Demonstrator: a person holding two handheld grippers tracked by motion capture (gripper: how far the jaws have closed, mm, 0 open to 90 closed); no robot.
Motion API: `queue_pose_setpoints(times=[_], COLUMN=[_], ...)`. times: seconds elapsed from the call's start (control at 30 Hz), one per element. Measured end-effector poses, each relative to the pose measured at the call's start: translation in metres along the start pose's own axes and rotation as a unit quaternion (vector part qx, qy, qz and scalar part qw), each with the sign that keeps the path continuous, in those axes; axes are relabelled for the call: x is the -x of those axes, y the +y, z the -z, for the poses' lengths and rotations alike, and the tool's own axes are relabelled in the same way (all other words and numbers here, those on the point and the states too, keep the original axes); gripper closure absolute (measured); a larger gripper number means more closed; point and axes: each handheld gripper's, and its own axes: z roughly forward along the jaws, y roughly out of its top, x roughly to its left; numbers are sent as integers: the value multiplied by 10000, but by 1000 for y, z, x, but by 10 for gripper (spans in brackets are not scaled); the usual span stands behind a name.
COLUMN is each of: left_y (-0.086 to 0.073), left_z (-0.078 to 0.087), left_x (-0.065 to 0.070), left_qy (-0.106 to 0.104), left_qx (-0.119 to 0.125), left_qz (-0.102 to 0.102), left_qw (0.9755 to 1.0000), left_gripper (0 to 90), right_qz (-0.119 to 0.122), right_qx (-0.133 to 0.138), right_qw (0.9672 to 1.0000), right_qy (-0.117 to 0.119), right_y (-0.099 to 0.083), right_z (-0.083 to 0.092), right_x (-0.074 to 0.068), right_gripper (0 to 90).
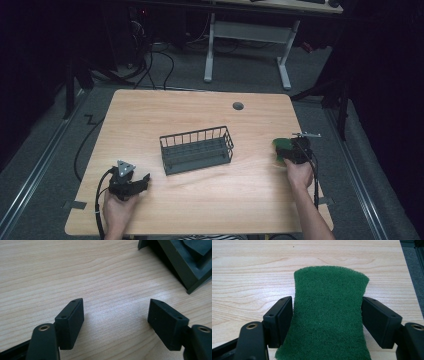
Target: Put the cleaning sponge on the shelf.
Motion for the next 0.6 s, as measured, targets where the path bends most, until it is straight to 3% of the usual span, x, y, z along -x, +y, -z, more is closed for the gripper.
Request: queue_pose_setpoints(times=[0.6], left_y=[0], left_z=[0], left_x=[0], left_qy=[-6], left_qx=[-3], left_qz=[-15], left_qw=[10000], left_gripper=[298], right_qz=[69], right_qx=[-211], right_qw=[9997], right_qy=[51], right_y=[5], right_z=[-2], right_x=[-1], right_gripper=[288])
